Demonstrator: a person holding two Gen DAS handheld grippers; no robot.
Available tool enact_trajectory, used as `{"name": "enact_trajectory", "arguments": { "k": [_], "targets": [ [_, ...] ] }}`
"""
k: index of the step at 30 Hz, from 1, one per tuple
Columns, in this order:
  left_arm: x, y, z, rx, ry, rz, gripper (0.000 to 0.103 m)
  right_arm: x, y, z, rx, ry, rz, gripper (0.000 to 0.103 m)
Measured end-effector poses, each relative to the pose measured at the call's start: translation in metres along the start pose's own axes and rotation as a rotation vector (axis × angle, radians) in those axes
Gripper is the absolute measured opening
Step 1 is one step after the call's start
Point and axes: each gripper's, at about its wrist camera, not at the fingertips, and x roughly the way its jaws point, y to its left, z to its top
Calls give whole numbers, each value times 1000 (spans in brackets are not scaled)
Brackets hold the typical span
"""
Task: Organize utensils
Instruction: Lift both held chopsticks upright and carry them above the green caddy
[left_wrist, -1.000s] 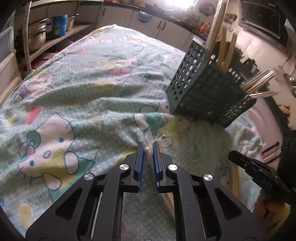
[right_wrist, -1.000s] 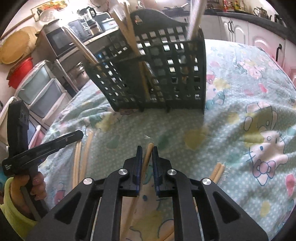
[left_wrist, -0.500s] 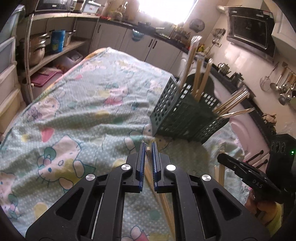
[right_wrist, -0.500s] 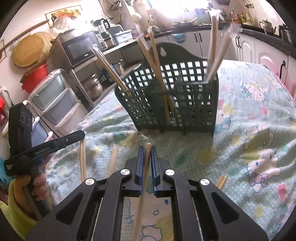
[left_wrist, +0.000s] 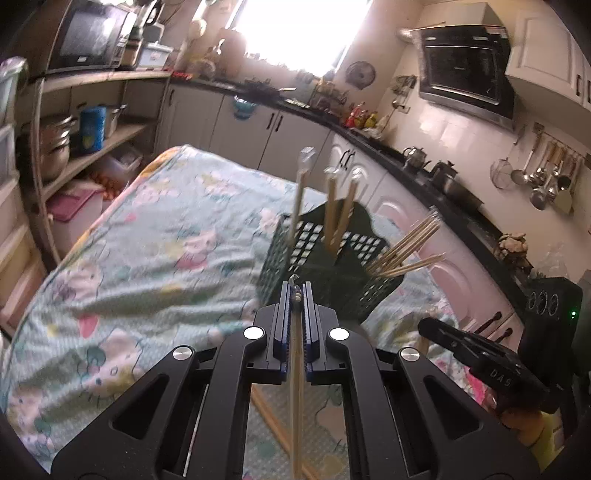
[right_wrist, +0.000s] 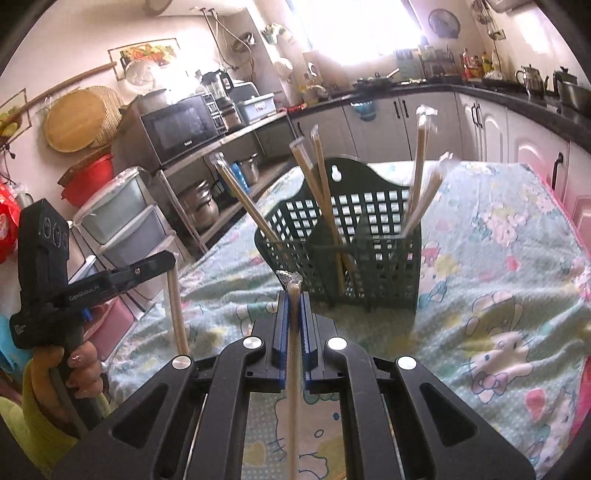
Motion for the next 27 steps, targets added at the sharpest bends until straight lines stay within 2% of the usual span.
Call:
{"name": "enact_trajectory", "arguments": {
  "k": [12, 22, 27],
  "targets": [
    [-6, -37, 31, 90, -58, -48, 1, -34, 2, 20, -26, -95, -14, 6],
    [-5, -54, 52, 133, -96, -77, 1, -46, 3, 43, -29, -158, -25, 6],
    [-14, -66, 70, 167, -145, -83, 1, -49, 6, 56, -42, -189, -29, 6]
  ]
}}
